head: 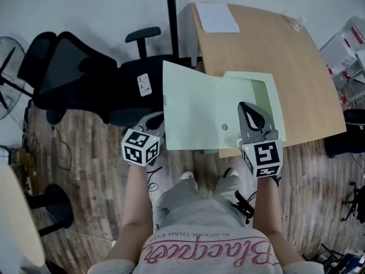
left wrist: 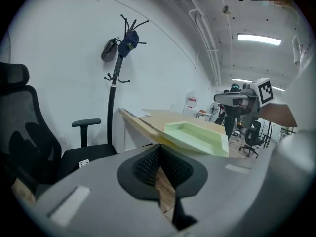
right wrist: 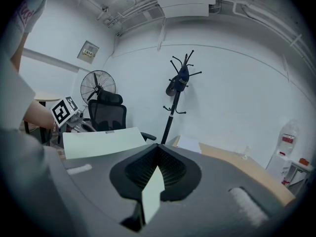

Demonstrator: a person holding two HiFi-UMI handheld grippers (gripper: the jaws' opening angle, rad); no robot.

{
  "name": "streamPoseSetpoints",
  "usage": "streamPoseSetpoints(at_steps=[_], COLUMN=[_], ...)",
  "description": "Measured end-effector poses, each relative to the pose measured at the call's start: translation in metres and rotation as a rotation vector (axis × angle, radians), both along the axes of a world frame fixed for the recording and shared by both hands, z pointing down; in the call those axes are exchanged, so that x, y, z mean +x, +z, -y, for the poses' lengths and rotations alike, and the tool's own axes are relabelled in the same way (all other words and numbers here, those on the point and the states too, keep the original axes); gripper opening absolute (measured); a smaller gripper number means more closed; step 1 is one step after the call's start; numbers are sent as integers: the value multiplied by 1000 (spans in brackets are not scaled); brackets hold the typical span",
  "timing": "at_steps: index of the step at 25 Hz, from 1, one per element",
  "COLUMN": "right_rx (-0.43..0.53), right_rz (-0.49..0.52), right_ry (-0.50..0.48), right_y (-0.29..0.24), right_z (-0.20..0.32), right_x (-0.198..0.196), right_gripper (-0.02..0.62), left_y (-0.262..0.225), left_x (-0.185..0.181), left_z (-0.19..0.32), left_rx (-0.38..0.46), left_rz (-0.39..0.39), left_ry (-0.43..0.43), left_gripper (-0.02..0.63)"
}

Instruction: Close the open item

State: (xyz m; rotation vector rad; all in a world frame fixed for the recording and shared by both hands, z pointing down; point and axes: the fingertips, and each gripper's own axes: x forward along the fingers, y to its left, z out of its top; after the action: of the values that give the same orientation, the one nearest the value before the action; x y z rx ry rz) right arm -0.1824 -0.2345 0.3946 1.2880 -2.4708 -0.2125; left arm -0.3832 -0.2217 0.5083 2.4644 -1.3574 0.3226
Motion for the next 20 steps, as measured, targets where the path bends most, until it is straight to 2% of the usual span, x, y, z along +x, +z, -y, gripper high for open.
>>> streamPoseSetpoints(at_steps=[9, 16, 20], right_rx=[18, 14, 11], right_rz=[28, 27, 20], right_ry=[54, 82, 85], right_y=[-11, -14, -16], right_z=[13, 20, 25], right_x=[34, 66, 82], right_gripper=[3, 3, 3], left_y=[-28, -53, -61], left_x=[38, 54, 73], left_z=[24, 38, 41], left_rx=[54, 89, 102], left_rz=[1, -106, -66], left_ry=[62, 41, 74], left_gripper=[17, 17, 17])
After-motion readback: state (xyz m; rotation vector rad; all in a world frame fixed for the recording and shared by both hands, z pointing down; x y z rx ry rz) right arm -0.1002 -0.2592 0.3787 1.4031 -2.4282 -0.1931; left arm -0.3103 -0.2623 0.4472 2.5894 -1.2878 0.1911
